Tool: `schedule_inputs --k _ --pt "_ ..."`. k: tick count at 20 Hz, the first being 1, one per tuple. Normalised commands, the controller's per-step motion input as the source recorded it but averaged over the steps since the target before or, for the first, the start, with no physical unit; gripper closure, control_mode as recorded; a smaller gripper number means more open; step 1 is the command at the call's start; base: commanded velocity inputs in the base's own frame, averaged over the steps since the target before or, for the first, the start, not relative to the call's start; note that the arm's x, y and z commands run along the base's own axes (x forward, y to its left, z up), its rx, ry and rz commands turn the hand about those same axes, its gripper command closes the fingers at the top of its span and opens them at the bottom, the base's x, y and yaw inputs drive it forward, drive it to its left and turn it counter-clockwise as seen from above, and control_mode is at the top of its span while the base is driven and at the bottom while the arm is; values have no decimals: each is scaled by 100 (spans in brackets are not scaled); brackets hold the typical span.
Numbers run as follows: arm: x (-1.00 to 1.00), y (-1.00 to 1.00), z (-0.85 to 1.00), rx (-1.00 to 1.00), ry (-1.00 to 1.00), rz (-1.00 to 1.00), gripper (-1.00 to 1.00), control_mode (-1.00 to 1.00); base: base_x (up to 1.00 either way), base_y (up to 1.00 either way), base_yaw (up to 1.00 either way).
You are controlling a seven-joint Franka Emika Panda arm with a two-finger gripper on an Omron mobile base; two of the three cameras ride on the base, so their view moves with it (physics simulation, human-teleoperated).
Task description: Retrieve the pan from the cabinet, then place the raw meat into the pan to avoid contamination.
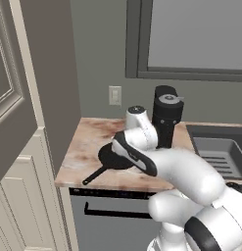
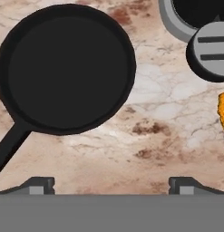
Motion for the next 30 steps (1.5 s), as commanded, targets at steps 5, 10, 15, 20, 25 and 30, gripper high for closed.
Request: schedule_inputs --k 5,10,15,20,25,30 --pt "-13 -48 0 12 0 0 -100 -100 0 0 0" --pt "-4 -41 -1 8 0 1 -100 -100 0 0 0" --pt "-5 -29 0 1 0 3 -100 -100 0 0 0" --pt "-15 -30 -3 0 0 1 -100 -100 0 0 0" --pt "-13 -29 -5 -2 0 0 -100 -100 0 0 0" --pt "-3 -31 -15 -1 0 0 -100 -100 0 0 0"
